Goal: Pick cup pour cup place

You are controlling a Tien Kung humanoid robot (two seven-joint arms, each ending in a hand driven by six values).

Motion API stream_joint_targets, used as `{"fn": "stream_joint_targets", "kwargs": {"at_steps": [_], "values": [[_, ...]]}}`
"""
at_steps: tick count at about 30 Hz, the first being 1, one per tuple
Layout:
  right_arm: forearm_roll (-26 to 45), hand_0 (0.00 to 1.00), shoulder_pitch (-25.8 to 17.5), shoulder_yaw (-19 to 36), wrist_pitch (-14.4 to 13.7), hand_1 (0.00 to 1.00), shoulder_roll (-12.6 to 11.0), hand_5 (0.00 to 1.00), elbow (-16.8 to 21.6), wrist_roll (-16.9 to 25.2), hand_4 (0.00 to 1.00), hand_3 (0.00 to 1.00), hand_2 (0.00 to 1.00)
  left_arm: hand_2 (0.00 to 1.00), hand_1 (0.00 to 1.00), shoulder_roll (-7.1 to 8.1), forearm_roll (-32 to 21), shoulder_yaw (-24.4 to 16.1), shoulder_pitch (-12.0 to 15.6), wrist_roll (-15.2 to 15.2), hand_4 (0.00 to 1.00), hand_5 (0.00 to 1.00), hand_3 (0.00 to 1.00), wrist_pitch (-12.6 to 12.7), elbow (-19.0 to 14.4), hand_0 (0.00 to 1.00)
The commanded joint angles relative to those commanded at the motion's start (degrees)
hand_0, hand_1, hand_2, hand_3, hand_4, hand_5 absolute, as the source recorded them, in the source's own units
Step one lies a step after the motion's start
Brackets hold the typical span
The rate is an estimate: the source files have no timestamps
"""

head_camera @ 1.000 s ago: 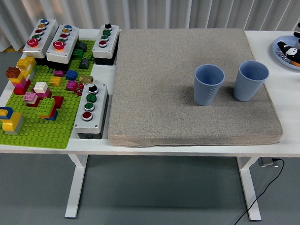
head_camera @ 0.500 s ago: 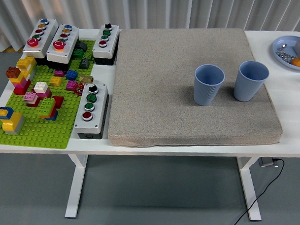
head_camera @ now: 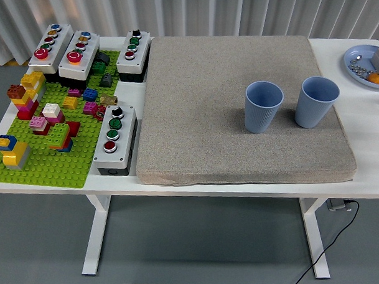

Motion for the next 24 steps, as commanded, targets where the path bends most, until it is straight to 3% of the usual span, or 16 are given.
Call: {"fn": "stream_joint_targets", "kwargs": {"at_steps": [5, 6, 24], "values": [[2.5, 0.875, 0.3, -0.2, -5.7, 0.772, 0.1, 0.638, 0.2, 5.4, 0.834, 0.796, 0.765, 0.734, 0.664, 0.02, 0.3, -0.1, -0.2, 0.0, 0.470, 0.975, 0.669, -0.1, 0.0, 0.706], [2.3, 0.913, 0.3, -0.5, -6.8, 0.854, 0.3, 0.967, 0.3, 6.2, 0.788, 0.898, 0.927, 0.733, 0.664, 0.03, 0.5, -0.1, -0.3, 0.0, 0.469, 0.973, 0.669, -0.1, 0.0, 0.706], [-1.6, 0.920, 0.3, -2.0, -6.6, 0.857, 0.0, 0.983, 0.5, 3.2, 0.789, 0.893, 0.921, 0.733, 0.664, -0.14, 1.7, -1.3, -0.7, 0.2, 0.463, 0.970, 0.669, 0.0, 0.0, 0.707]]}}
